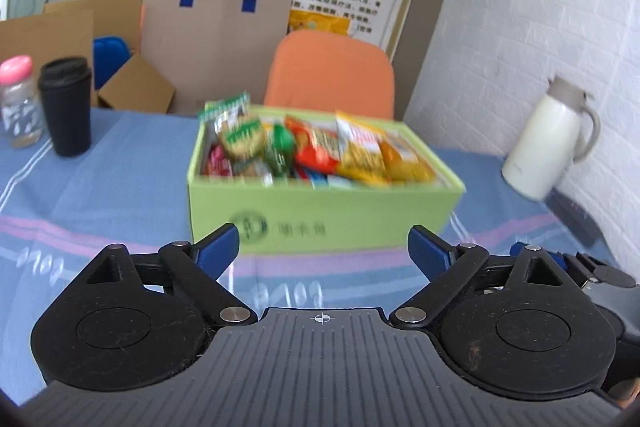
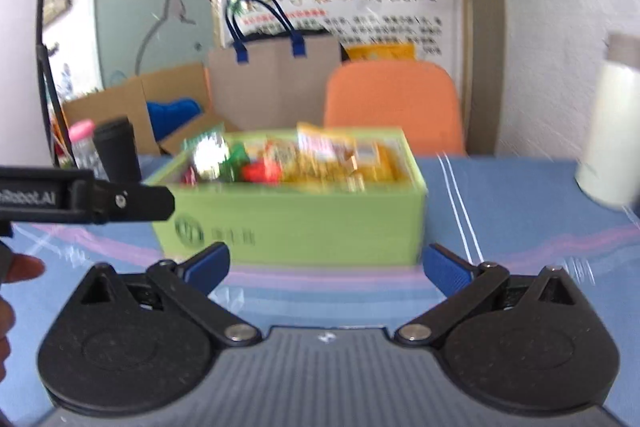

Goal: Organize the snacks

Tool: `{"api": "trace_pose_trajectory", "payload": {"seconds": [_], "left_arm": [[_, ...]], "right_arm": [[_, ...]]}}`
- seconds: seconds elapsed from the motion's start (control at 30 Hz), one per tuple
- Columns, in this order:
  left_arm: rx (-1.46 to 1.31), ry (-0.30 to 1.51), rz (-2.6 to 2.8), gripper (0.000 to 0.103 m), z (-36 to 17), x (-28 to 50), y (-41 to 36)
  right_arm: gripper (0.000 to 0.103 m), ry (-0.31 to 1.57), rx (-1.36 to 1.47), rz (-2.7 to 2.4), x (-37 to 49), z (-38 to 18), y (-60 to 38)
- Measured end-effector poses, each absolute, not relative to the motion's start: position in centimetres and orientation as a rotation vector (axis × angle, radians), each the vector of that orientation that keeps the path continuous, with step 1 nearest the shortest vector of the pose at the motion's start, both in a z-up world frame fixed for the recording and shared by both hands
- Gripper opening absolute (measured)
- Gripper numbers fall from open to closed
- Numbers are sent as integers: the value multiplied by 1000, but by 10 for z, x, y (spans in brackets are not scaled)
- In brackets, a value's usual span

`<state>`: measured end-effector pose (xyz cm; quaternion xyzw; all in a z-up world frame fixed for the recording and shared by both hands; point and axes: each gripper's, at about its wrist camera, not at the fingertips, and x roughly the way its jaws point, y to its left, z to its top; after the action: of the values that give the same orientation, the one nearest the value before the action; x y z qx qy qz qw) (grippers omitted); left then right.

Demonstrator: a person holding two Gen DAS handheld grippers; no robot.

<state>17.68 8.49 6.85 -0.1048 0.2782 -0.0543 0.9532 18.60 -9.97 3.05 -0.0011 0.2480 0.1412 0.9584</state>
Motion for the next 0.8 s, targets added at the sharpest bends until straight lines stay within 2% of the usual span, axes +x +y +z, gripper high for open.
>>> {"api": "trace_pose_trajectory", "payload": {"seconds": [0.3,0.5,0.8], "left_arm": [[-165,598,-51,82,35,120,54],[-150,572,-79,79,38,89,46],[-141,560,-54,81,37,56,41]], "right_arm": [[103,508,68,147,113,12,-124],[103,478,38,47,82,16,-126],[103,527,62,2,51,8,-135]]}}
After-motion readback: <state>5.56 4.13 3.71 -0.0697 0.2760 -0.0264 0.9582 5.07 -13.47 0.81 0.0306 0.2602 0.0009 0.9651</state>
